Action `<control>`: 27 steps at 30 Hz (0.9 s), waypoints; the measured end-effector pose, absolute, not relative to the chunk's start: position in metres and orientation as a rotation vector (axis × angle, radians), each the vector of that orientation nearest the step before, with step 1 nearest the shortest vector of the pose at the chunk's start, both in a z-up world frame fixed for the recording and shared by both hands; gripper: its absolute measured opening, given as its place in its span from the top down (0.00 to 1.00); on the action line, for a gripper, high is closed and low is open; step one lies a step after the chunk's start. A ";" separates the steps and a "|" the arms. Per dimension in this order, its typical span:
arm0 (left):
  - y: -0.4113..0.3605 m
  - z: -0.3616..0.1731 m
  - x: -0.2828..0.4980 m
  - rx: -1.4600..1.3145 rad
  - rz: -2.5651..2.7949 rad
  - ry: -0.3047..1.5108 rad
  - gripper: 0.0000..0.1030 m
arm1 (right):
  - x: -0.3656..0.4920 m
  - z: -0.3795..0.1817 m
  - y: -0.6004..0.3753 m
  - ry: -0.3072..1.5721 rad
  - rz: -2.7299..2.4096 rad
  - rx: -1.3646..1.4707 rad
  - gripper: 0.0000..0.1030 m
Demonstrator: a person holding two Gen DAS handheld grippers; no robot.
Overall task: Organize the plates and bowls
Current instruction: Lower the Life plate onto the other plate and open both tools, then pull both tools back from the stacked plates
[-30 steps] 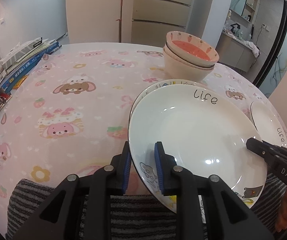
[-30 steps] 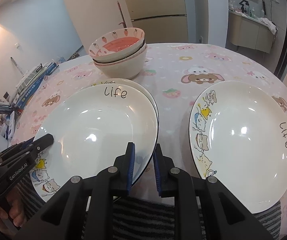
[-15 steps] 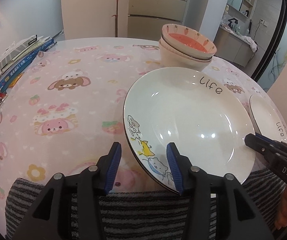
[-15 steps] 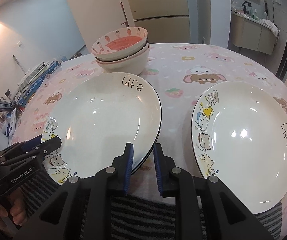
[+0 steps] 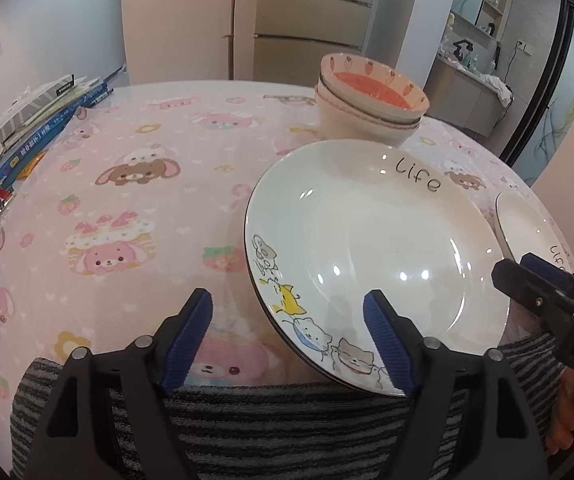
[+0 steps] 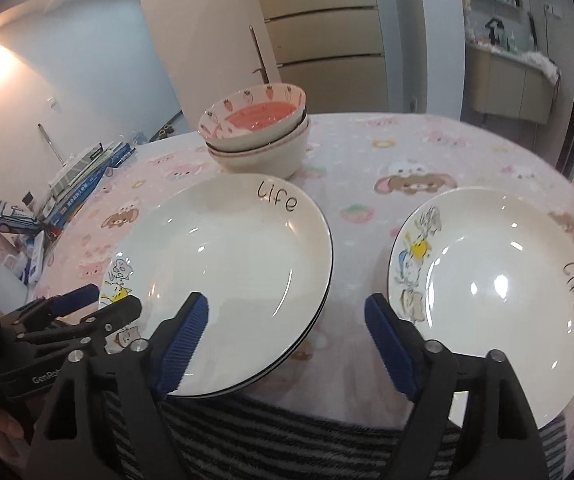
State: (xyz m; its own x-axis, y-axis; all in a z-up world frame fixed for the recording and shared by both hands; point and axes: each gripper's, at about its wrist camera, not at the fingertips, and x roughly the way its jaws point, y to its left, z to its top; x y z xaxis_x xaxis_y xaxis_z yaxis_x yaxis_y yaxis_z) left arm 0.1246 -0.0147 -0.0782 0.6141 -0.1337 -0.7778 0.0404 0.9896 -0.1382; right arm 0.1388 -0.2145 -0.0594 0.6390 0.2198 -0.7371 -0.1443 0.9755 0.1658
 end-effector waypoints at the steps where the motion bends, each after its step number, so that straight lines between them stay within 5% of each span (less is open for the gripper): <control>1: -0.015 -0.076 0.123 -0.109 -0.101 0.887 0.24 | 0.138 -0.058 -0.216 0.839 0.200 0.101 0.15; 8: -0.014 -0.052 0.107 -0.092 -0.081 0.726 0.23 | 0.131 -0.042 -0.227 0.715 0.144 0.110 0.15; 14: -0.011 -0.015 0.071 -0.058 -0.020 0.392 0.01 | 0.105 -0.014 -0.220 0.468 0.099 -0.003 0.10; 16: -0.009 -0.006 0.056 -0.054 0.000 0.268 0.00 | 0.096 -0.006 -0.217 0.393 0.078 -0.031 0.00; 27: -0.009 0.007 0.036 -0.016 0.047 0.053 0.00 | 0.069 0.016 -0.213 0.203 0.049 -0.077 0.00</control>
State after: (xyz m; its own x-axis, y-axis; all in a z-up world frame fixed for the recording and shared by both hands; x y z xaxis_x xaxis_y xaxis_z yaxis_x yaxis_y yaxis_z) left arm 0.0361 -0.0091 0.0072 0.9975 0.0470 -0.0530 -0.0478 0.9987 -0.0148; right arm 0.0690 -0.2127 0.0161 0.9784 0.0409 -0.2028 -0.0564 0.9959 -0.0714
